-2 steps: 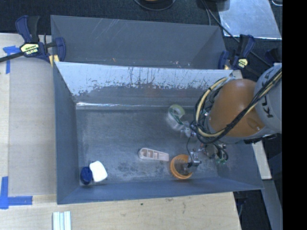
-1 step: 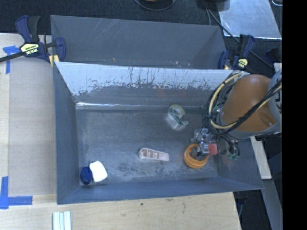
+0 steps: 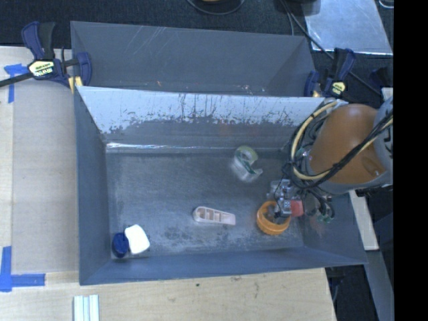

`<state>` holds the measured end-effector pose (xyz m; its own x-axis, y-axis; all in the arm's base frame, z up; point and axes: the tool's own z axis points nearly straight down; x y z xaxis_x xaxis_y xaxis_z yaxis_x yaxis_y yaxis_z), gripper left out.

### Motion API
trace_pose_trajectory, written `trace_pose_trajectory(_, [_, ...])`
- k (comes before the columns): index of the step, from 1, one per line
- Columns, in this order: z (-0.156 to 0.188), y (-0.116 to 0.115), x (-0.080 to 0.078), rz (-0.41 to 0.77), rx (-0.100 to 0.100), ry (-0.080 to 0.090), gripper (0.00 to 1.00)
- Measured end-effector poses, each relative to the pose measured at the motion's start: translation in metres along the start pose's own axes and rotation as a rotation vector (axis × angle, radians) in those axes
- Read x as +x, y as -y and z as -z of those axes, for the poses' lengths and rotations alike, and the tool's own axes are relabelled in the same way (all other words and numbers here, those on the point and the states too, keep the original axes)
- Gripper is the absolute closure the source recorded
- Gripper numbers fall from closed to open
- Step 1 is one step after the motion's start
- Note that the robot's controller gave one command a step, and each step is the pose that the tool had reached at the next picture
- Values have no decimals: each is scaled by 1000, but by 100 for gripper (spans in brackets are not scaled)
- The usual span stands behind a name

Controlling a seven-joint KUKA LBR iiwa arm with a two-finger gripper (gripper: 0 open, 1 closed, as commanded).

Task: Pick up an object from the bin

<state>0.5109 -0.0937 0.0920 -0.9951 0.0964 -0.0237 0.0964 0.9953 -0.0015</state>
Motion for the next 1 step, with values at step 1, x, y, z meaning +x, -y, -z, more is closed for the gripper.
trace_pose_trajectory(1, [-22,22,-6,10,-1,3,100])
